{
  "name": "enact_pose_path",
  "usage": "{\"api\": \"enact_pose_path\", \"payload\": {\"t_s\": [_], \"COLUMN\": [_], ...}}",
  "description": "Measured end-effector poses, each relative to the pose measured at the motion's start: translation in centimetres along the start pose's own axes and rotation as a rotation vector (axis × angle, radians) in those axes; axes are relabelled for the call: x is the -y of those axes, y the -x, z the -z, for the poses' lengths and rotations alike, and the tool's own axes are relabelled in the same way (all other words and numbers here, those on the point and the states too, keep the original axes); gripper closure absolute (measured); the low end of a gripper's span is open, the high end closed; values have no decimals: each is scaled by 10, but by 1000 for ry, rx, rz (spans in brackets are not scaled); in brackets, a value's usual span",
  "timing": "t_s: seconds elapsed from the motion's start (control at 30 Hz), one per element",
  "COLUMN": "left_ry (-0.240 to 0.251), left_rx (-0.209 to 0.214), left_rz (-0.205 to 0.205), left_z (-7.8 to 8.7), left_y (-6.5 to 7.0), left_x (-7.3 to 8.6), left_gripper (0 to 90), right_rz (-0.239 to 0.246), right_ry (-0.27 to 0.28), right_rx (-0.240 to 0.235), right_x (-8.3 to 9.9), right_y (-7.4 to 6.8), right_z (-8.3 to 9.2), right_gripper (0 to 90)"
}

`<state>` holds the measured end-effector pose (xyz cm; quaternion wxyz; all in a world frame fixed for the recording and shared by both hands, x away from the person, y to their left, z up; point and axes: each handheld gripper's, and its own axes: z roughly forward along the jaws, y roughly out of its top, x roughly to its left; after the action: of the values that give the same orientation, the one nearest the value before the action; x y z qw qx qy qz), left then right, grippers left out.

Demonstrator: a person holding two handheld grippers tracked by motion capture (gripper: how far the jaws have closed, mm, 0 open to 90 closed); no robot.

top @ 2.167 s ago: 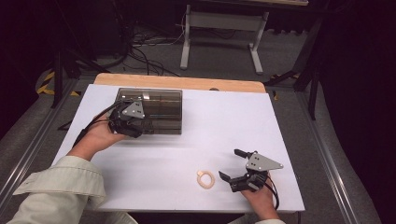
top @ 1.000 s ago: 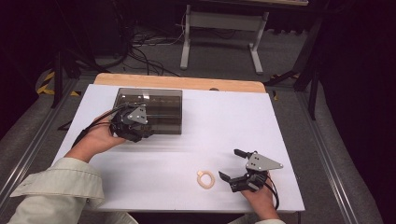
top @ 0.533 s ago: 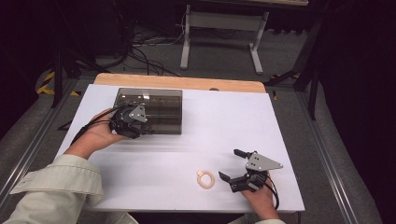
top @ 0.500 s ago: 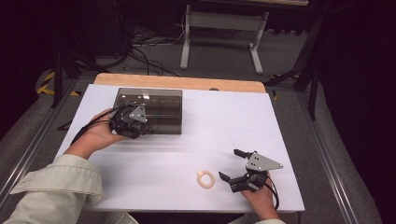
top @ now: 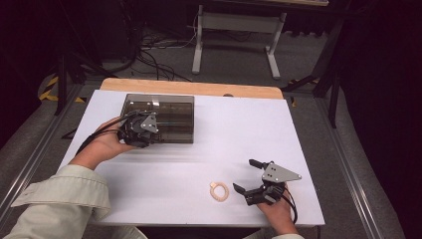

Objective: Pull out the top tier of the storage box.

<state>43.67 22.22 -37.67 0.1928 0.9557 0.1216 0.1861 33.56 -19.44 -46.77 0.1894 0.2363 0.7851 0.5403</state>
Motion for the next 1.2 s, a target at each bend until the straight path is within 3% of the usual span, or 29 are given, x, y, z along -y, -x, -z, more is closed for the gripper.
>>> {"api": "enact_pose_path", "payload": {"t_s": [0.67, 1.1, 1.2], "left_ry": [3, -11, -7], "left_rx": [21, 25, 43], "left_rz": [-52, -52, -49], "left_z": [16, 15, 16], "left_y": [28, 30, 29], "left_x": [2, 4, 5], "left_gripper": [685, 678, 643], "right_rz": [-2, -3, -1], "right_ry": [-2, -2, -3], "right_rx": [1, 3, 2], "right_x": [0, 0, 0], "right_y": [0, 0, 1], "right_z": [0, 0, 0], "right_gripper": [21, 20, 20]}}
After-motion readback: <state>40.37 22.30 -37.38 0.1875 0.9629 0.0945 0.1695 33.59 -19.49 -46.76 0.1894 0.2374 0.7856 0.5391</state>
